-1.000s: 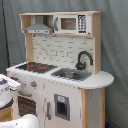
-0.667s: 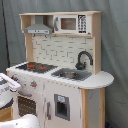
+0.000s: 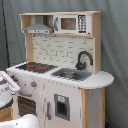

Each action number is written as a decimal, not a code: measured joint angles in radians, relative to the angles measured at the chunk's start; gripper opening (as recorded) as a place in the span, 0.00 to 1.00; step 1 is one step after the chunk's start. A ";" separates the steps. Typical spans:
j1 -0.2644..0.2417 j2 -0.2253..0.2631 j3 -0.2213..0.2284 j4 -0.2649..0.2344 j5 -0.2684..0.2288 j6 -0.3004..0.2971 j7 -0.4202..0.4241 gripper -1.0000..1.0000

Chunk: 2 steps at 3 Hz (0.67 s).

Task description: Play with the kitchen

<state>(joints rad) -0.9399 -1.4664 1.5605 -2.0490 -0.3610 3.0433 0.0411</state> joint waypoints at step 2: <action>0.000 0.000 0.000 -0.001 0.000 0.000 0.257 0.00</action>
<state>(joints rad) -0.9400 -1.4664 1.5610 -2.0496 -0.3609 3.0433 0.2978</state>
